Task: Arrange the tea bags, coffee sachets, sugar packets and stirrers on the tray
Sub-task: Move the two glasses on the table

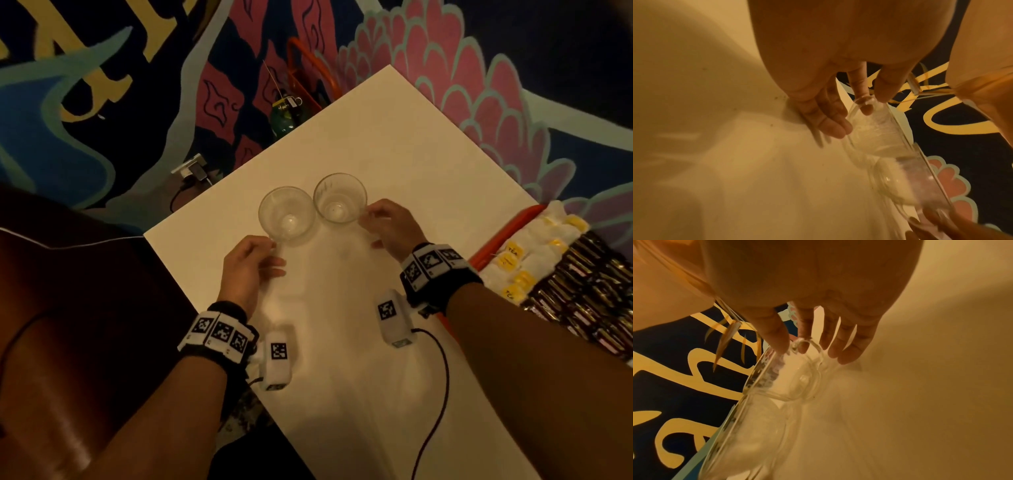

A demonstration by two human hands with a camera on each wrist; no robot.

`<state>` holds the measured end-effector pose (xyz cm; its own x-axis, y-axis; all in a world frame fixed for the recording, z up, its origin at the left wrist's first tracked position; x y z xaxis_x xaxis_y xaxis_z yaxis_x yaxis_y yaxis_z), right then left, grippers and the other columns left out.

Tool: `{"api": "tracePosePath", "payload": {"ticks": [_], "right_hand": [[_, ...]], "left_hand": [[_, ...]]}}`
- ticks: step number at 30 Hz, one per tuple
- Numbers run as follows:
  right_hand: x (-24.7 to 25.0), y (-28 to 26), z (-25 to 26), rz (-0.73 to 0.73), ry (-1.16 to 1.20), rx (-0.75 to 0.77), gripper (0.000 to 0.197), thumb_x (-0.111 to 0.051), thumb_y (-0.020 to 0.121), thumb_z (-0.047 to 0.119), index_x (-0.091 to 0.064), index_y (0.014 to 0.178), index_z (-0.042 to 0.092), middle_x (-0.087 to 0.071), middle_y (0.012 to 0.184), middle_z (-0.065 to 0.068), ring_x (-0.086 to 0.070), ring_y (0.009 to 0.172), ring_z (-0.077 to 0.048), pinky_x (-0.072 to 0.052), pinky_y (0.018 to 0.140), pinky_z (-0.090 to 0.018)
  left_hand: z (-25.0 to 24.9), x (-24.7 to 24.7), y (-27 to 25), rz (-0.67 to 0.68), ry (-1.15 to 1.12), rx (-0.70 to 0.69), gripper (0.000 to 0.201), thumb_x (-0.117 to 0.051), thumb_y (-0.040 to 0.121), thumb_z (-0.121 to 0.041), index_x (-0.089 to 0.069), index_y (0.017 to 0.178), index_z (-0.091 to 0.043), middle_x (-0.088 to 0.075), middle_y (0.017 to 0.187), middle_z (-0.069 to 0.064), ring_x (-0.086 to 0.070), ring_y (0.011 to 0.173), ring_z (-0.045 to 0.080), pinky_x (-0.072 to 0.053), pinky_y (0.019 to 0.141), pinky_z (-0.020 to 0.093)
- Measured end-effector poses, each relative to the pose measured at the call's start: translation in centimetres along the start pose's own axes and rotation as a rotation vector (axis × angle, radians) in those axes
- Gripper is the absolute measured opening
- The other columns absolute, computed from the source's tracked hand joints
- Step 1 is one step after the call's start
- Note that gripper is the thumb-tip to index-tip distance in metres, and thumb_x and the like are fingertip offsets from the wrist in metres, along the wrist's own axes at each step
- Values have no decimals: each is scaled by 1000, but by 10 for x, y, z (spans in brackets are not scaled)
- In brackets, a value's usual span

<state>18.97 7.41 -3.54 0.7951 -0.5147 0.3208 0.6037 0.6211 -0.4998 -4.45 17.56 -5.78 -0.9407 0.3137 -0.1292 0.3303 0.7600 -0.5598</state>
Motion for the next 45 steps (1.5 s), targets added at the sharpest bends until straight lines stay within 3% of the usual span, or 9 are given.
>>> {"api": "tracePosePath", "payload": {"ticks": [4,9,14,18,25,30,35,39,45], "right_hand": [[-12,-19,-8,60,1,-73,19,-59,93,31,-64,76,26,-63,83,2,-58,78,-16,-51,67,-32],[-26,-35,-9,139,134,-141,24,-53,99,29,-68,82,19,-65,87,-2,-57,74,-14,-47,66,-27],[-31,-47,-12,42,231,-135,23,-54,95,19,-69,78,17,-66,82,-5,-58,73,-15,-47,63,-26],[-19,-70,-27,-23,298,-149,22,-55,94,18,-71,78,19,-69,83,-5,-62,74,-15,-49,66,-27],[57,-143,-62,-167,383,-113,24,-51,99,20,-67,82,20,-68,87,-1,-61,77,-11,-48,67,-23],[127,-215,-119,-349,471,-122,25,-52,99,19,-68,81,19,-68,86,-6,-59,78,-17,-47,63,-25],[195,-293,-192,-501,559,-191,24,-52,98,18,-69,81,22,-72,91,-7,-65,77,-16,-52,70,-30],[241,-349,-249,-598,615,-240,24,-54,96,13,-70,79,19,-70,89,-9,-63,72,-16,-49,64,-27],[303,-420,-333,-739,729,-367,23,-56,89,6,-70,73,14,-65,76,-9,-56,64,-16,-41,56,-24]], "left_hand": [[10,-10,-14,36,34,39,16,-56,98,-7,-65,86,-9,-71,81,1,-63,73,28,-57,62,34],[16,-21,-22,117,35,88,14,-59,99,-16,-70,98,-7,-70,94,13,-65,79,25,-57,69,33],[17,-26,-27,21,-10,24,8,-66,93,-7,-73,94,-4,-74,87,13,-68,79,20,-59,82,32],[21,-33,-43,29,22,-5,7,-68,92,-7,-75,91,-7,-76,83,9,-70,79,18,-59,79,26],[36,-89,-97,194,114,-14,7,-69,91,-9,-76,90,-7,-75,86,14,-70,84,23,-58,83,31],[64,-153,-159,379,233,-19,8,-68,92,-9,-76,91,-6,-75,85,15,-70,83,23,-59,80,29],[113,-216,-240,551,344,-9,10,-68,91,-8,-76,87,-7,-74,78,11,-67,77,20,-59,77,28],[163,-261,-300,665,434,63,16,-68,92,-11,-80,80,-14,-75,81,13,-66,75,20,-56,78,30],[240,-325,-383,786,535,120,13,-69,92,-10,-76,81,-6,-71,79,14,-62,74,21,-55,82,35]]}}
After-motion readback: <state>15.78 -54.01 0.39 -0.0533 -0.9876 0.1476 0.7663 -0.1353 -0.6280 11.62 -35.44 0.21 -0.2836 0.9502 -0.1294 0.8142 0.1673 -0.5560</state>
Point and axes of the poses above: each hand's wrist, its own y-axis towards the middle knuckle, its own x-axis out of the back of the hand, z = x × y, the point moved 3 cm from there along y, towards the middle knuckle
